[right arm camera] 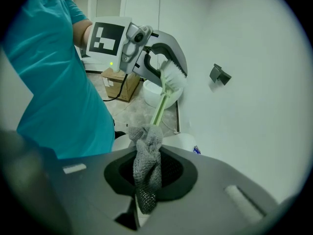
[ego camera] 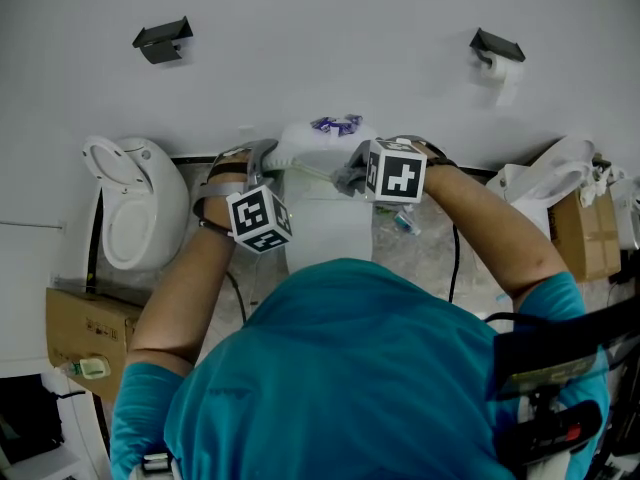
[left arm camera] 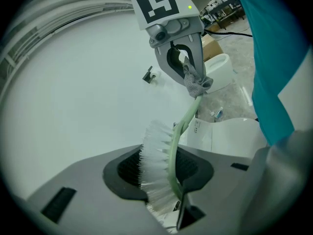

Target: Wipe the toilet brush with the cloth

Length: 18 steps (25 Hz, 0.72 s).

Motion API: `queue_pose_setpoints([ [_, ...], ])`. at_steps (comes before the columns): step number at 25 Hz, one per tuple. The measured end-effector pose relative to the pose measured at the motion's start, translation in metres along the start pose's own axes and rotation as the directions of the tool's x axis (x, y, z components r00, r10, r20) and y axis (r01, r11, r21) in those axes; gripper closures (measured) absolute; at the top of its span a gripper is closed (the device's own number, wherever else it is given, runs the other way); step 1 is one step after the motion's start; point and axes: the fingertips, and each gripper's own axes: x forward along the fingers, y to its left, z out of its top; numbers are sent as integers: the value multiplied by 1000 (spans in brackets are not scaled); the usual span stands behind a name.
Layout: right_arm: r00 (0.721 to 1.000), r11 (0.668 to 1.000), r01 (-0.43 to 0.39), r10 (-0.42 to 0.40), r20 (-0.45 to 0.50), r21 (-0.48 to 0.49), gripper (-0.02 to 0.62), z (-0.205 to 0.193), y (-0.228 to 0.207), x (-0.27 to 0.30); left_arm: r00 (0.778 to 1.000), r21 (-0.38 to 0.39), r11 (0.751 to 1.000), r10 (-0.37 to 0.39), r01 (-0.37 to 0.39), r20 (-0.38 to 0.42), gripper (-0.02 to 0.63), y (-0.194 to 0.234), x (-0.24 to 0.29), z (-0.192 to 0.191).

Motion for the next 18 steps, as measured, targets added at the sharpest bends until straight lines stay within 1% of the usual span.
queue_pose_setpoints([
  [6,999,1000,-9,9,-42,13,566,-14,2,-2,1000,-17,1000,-2,2,-1,453,3,0,-2],
  [18,989,999,-38,34,-147,-22,566,-46,6,-4,1000,-32,999,2,-3,-12,451,8,-2,-8],
])
